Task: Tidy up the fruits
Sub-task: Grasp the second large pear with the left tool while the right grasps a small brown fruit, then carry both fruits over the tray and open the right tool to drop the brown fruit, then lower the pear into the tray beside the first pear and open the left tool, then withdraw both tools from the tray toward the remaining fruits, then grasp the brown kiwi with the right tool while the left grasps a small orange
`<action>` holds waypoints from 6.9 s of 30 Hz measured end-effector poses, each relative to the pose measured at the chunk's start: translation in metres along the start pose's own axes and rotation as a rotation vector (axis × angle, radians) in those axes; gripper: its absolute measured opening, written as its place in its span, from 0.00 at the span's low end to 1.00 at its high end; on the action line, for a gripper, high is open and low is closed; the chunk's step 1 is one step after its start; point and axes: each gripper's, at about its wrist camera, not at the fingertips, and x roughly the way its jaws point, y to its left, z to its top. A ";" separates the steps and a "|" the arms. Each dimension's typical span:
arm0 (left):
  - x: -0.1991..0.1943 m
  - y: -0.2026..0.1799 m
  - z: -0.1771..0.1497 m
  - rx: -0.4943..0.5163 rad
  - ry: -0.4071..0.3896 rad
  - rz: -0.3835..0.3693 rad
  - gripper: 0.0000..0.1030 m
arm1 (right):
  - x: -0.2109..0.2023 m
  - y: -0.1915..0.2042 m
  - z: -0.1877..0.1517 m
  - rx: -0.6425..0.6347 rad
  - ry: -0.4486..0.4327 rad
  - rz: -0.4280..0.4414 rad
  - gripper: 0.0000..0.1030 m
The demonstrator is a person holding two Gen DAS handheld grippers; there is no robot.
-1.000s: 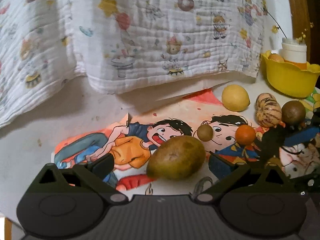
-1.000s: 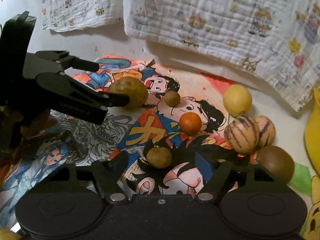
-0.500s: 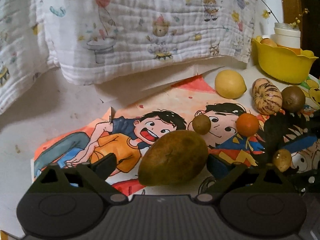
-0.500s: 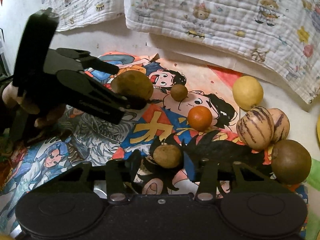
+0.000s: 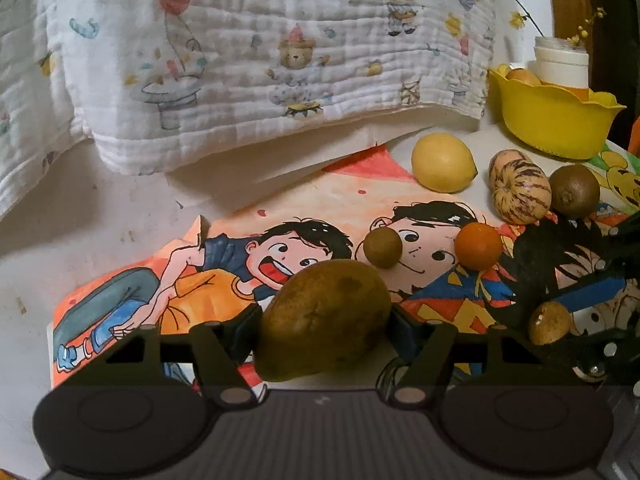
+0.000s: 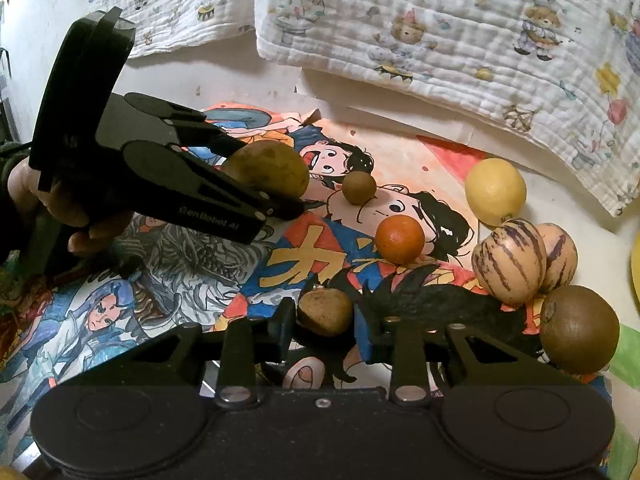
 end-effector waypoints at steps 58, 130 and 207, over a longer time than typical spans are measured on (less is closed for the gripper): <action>-0.086 -0.047 -0.042 -0.189 0.038 -0.129 0.57 | -0.081 0.019 -0.060 0.013 -0.052 0.074 0.31; -0.251 -0.156 -0.116 0.003 -0.043 -0.055 0.99 | -0.207 0.040 -0.158 0.031 -0.050 0.013 0.99; 0.018 -0.067 0.026 -0.105 -0.024 -0.162 0.86 | -0.012 -0.126 -0.027 0.179 -0.037 -0.236 0.81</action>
